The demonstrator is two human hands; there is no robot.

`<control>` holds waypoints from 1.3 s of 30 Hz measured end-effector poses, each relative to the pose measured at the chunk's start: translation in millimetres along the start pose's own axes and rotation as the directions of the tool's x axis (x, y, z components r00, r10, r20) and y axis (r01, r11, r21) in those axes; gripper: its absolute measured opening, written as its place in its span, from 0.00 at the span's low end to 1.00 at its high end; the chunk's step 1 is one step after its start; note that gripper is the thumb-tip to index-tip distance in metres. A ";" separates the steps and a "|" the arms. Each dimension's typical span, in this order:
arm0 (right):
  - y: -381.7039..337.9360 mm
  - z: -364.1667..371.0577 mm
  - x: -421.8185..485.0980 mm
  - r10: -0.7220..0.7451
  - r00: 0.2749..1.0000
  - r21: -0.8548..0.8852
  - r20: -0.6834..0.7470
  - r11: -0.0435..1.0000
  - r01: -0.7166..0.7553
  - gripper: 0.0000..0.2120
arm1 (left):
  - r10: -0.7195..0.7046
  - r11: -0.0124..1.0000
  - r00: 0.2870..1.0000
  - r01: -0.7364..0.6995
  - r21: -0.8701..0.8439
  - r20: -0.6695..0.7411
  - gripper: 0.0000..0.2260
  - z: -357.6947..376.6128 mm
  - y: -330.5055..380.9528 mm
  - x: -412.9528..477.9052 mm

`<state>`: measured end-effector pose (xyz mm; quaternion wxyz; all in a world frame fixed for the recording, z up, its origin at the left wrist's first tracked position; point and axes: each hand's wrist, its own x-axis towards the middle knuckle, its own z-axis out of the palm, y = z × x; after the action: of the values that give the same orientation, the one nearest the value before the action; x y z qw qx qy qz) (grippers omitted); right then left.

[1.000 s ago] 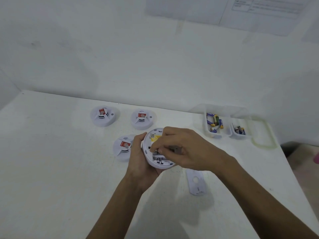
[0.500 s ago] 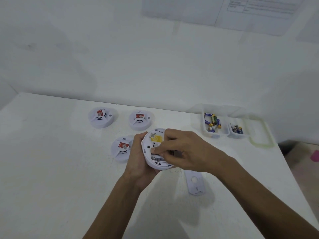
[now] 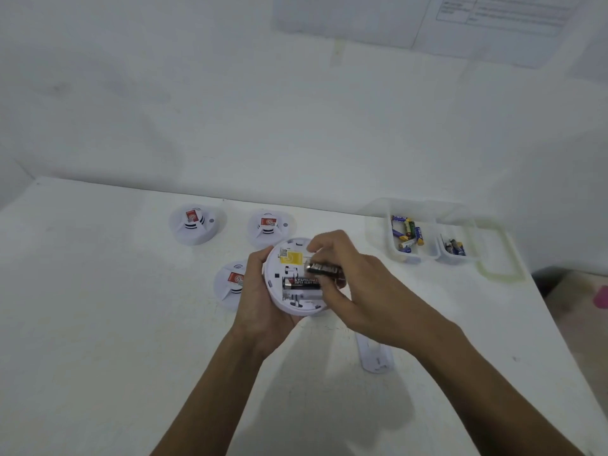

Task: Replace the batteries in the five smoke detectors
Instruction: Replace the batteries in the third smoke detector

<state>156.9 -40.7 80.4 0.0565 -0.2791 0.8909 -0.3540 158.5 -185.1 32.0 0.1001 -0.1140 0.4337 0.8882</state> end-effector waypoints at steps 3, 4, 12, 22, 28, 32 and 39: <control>3.8 4.5 -3.2 -0.017 0.992 0.097 -0.121 0.995 0.029 0.09 | -0.046 0.995 0.999 0.044 -0.092 -0.023 0.26 -12.7 -1.9 9.1; 6.5 6.7 -3.7 -0.035 0.984 0.093 -0.174 0.994 0.052 0.08 | -0.070 0.991 0.997 0.068 -0.115 -0.017 0.24 -15.6 -1.2 11.1; 7.4 30.3 -7.6 0.089 0.911 0.236 -0.403 0.972 0.010 0.12 | -0.126 0.961 0.992 0.124 -0.247 0.007 0.22 -26.0 -6.0 18.7; -0.5 50.1 -10.5 0.220 0.806 0.307 -0.549 0.950 -0.050 0.07 | -0.079 0.932 0.997 0.075 -0.356 0.005 0.21 -23.0 -6.8 19.7; 1.1 64.2 -11.6 0.131 0.743 0.111 -0.656 0.991 -0.077 0.09 | -0.004 0.948 1.000 0.004 -0.319 0.000 0.20 -17.5 -9.5 16.6; 0.5 73.1 -11.0 0.119 0.692 0.078 -0.712 0.993 -0.090 0.09 | 0.035 0.961 0.999 -0.029 -0.276 0.017 0.21 -13.7 -10.8 14.9; 0.0 79.3 -8.8 0.118 0.627 0.050 -0.770 0.991 -0.124 0.07 | 0.040 0.972 0.999 -0.034 -0.233 0.021 0.21 -9.8 -11.8 13.6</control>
<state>187.9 -83.5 20.6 -0.3063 -0.0411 0.8477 -0.4311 150.0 -184.6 13.4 0.0752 -0.1053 0.3274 0.9360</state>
